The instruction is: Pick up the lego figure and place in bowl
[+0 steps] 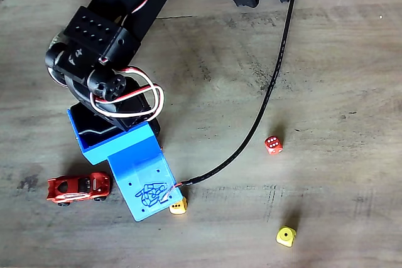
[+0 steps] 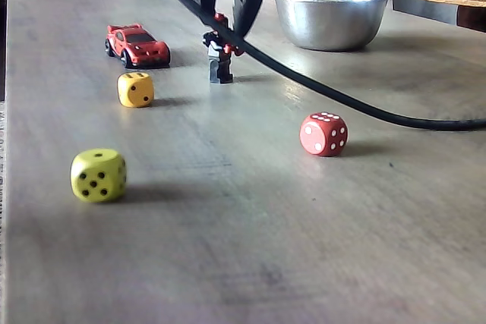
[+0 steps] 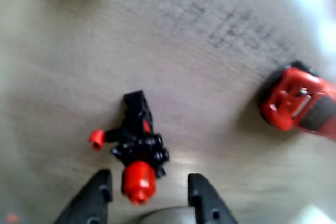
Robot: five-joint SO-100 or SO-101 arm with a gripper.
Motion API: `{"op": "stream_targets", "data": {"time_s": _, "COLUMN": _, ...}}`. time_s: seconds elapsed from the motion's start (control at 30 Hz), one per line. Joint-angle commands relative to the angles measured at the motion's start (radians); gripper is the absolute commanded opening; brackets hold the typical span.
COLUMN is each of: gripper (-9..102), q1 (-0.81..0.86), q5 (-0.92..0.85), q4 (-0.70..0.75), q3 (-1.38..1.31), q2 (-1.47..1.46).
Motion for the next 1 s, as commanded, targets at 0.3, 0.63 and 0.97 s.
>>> {"op": "stream_targets", "data": {"time_s": 0.3, "gripper": 17, "q1": -0.012, "q5": -0.005, "q4": -0.011, "q3": -0.04, "q2": -0.008}}
{"op": "stream_targets", "data": {"time_s": 0.63, "gripper": 17, "q1": -0.032, "q5": -0.005, "q4": -0.014, "q3": -0.044, "q2": -0.008}}
{"op": "stream_targets", "data": {"time_s": 0.97, "gripper": 17, "q1": -0.034, "q5": -0.005, "q4": -0.015, "q3": -0.054, "q2": -0.031}}
